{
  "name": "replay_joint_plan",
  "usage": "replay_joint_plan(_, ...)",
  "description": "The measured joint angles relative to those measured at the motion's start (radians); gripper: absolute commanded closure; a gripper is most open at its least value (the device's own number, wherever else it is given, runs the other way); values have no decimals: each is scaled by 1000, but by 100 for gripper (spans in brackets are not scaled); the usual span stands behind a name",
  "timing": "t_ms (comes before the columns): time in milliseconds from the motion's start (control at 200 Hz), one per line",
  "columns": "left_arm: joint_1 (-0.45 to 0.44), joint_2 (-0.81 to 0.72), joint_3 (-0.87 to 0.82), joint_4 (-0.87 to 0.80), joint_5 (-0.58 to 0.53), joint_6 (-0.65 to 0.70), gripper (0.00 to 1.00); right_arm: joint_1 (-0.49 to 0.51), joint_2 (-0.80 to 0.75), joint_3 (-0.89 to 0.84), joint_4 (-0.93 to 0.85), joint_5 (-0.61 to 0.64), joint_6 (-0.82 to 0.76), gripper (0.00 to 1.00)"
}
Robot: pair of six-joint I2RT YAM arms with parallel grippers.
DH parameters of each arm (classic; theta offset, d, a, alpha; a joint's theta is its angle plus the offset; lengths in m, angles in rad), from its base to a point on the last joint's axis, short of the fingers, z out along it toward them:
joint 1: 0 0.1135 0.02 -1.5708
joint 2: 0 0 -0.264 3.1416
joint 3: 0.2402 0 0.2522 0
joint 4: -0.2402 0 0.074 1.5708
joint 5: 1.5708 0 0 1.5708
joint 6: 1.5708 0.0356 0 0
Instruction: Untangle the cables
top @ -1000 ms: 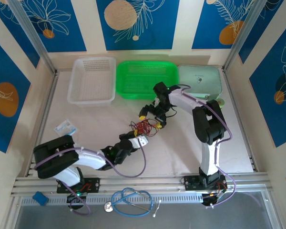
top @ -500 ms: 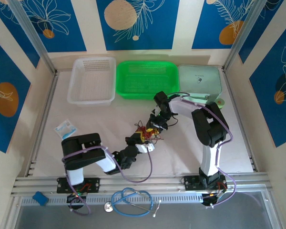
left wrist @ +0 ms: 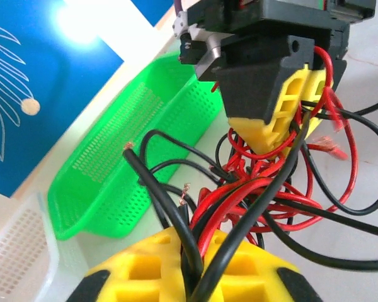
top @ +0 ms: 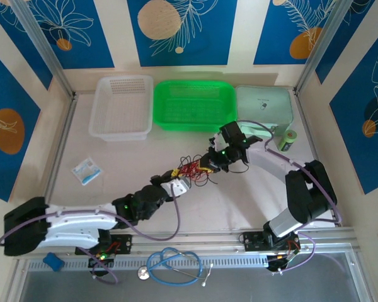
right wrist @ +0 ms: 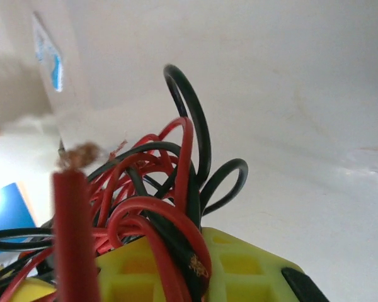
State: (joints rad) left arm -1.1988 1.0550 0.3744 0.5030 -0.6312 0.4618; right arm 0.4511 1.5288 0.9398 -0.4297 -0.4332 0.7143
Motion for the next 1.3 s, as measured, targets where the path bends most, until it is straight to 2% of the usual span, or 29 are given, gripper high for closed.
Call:
replay_joint_plan(110, 21, -152, 6, -156, -11, -93, 2, -40, -32, -143, 156, 97, 16, 100)
replay_joint_plan(125, 26, -168, 10, -175, -13, -105, 0, -47, -34, -163, 178, 110, 16, 100)
replay_joint_plan(270, 56, -266, 50, -324, -27, -239, 0, -43, -102, -313, 319, 190, 19, 100)
replay_joint_plan(415, 91, -245, 122, -470, -11, -364, 0, -23, -169, -383, 455, 211, 19, 100)
replay_joint_plan(545, 157, -103, 270, -596, 66, -493, 0, -5, -181, -402, 519, 223, 14, 100)
replay_joint_plan(730, 272, 177, 467, -673, 261, -639, 0, 7, -211, -435, 555, 225, -4, 100)
replay_joint_plan(890, 312, 339, 502, -666, 379, -655, 0, 8, -231, -450, 572, 224, -21, 100)
replay_joint_plan(1170, 388, 446, 492, -525, 579, -616, 0, 8, -247, -458, 587, 216, -38, 100)
replay_joint_plan(1231, 399, 483, 492, -491, 614, -608, 3, 8, -246, -458, 593, 214, -38, 100)
replay_joint_plan(1301, 406, 541, 504, -480, 648, -594, 13, 8, -240, -458, 602, 211, -37, 100)
